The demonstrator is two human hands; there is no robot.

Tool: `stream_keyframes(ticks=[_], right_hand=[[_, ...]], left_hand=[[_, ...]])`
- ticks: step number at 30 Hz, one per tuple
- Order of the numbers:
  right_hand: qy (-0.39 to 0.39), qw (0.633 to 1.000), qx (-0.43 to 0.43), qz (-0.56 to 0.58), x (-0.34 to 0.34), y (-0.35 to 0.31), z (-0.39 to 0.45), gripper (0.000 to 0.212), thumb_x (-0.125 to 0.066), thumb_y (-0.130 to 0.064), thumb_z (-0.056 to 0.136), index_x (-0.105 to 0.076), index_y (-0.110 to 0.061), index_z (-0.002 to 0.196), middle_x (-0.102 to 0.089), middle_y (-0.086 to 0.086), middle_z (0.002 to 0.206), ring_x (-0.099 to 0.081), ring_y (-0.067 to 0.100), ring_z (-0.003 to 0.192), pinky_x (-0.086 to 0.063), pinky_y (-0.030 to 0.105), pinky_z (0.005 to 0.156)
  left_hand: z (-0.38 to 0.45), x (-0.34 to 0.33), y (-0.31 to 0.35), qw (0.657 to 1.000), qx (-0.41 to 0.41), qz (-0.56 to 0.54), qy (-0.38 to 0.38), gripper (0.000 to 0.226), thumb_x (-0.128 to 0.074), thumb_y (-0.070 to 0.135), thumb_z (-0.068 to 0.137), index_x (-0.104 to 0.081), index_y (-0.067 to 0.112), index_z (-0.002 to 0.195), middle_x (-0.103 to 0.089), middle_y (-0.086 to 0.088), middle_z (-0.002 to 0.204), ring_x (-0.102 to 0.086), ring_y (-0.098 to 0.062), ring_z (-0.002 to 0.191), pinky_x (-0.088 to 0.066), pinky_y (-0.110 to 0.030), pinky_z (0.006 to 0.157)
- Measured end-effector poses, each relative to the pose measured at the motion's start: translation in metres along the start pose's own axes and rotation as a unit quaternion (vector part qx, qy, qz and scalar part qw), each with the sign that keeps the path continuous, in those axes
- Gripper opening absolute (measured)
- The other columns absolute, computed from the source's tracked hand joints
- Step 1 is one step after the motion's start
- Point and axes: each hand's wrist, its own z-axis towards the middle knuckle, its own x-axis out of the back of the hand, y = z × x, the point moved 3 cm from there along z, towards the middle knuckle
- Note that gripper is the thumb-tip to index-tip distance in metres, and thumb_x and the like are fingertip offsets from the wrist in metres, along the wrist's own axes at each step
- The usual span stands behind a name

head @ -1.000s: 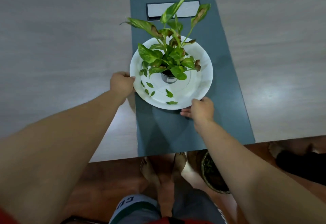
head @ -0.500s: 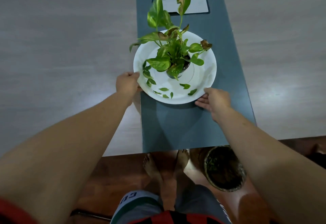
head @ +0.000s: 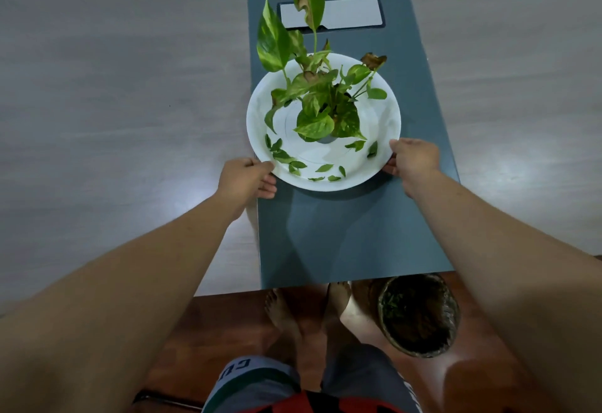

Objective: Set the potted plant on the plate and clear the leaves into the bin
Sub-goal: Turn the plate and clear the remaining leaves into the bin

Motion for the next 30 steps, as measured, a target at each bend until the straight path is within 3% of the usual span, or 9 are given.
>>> stream_keyframes(ticks=[5,7,9,13,16,18,20,24,30], right_hand=[[0.029,0.991,0.07,-0.11,0.002,-0.006,0.009,0.012,-0.058,-0.009,0.081,-0.067,-0.018,0.081,-0.072,0.011,0.093,-0.072,0.034,0.091,-0.061,0.043,0.079],[0.066,0.955,0.166,-0.235,0.002,-0.009,0.003,0.03,-0.053,-0.011,0.079,-0.07,-0.014,0.103,-0.068,0.011,0.108,-0.065,0.03,0.105,-0.053,0.037,0.094],[0.056,0.889,0.282,-0.357,-0.004,-0.012,-0.007,0.039,-0.053,-0.008,0.085,-0.063,-0.009,0.123,-0.056,0.012,0.125,-0.051,0.028,0.119,-0.041,0.031,0.098],[-0.065,0.776,0.387,-0.493,-0.026,-0.013,-0.009,0.047,-0.051,-0.008,0.081,-0.059,-0.005,0.127,-0.053,0.014,0.128,-0.045,0.036,0.123,-0.039,0.039,0.103],[-0.117,0.695,0.377,-0.602,-0.041,-0.011,0.003,0.054,-0.047,-0.021,0.077,-0.055,-0.01,0.129,-0.054,0.014,0.128,-0.047,0.037,0.124,-0.027,0.046,0.112],[-0.135,0.647,0.349,-0.664,-0.047,-0.009,0.007,0.056,-0.045,-0.027,0.084,-0.046,-0.016,0.139,-0.047,0.011,0.139,-0.041,0.03,0.135,-0.009,0.051,0.119],[-0.135,0.617,0.335,-0.699,-0.05,-0.009,0.007,0.053,-0.044,-0.028,0.089,-0.045,-0.015,0.14,-0.045,0.012,0.138,-0.04,0.03,0.133,-0.008,0.051,0.119],[-0.16,0.629,0.333,-0.684,-0.055,-0.004,0.0,0.046,-0.043,-0.028,0.085,-0.055,-0.011,0.125,-0.054,0.013,0.125,-0.047,0.033,0.118,-0.039,0.04,0.103],[-0.237,0.714,0.279,-0.597,-0.063,0.003,-0.019,0.045,-0.057,-0.02,0.079,-0.059,-0.019,0.124,-0.052,0.004,0.123,-0.051,0.022,0.114,-0.043,0.03,0.097]], left_hand=[[0.003,0.009,0.017,0.992,-0.034,0.102,0.069,0.035,-0.064,0.03,0.089,-0.07,-0.002,0.079,-0.068,-0.017,0.066,-0.061,-0.024,0.049,-0.059,-0.034,0.054],[0.009,0.017,0.027,0.969,-0.099,0.158,0.16,0.038,-0.059,0.031,0.086,-0.067,-0.004,0.076,-0.065,-0.014,0.065,-0.057,-0.02,0.053,-0.055,-0.03,0.059],[0.01,0.018,0.04,0.938,-0.162,0.218,0.216,0.033,-0.056,0.032,0.084,-0.067,0.002,0.078,-0.064,-0.006,0.07,-0.057,-0.016,0.065,-0.047,-0.025,0.064],[0.016,-0.001,0.059,0.884,-0.271,0.353,0.145,0.034,-0.06,0.038,0.084,-0.07,0.011,0.101,-0.067,-0.006,0.102,-0.062,-0.023,0.097,-0.046,-0.031,0.083],[0.026,-0.02,0.06,0.757,-0.331,0.556,0.088,0.053,-0.057,0.046,0.085,-0.064,0.007,0.121,-0.06,-0.013,0.126,-0.05,-0.031,0.122,-0.028,-0.044,0.114],[0.031,-0.03,0.056,0.699,-0.312,0.641,0.06,0.06,-0.05,0.048,0.088,-0.055,0.007,0.131,-0.052,-0.015,0.135,-0.041,-0.032,0.132,-0.017,-0.044,0.118],[0.032,-0.04,0.052,0.685,-0.276,0.674,0.036,0.059,-0.046,0.047,0.09,-0.049,0.009,0.134,-0.05,-0.016,0.136,-0.041,-0.034,0.131,-0.024,-0.042,0.114],[0.024,-0.053,0.049,0.684,-0.264,0.68,0.016,0.056,-0.049,0.043,0.086,-0.048,0.014,0.134,-0.055,-0.015,0.124,-0.052,-0.036,0.116,-0.037,-0.042,0.102],[0.014,-0.066,0.043,0.747,-0.25,0.613,-0.058,0.055,-0.061,0.039,0.083,-0.052,0.012,0.131,-0.046,-0.014,0.129,-0.052,-0.033,0.116,-0.049,-0.042,0.093]])
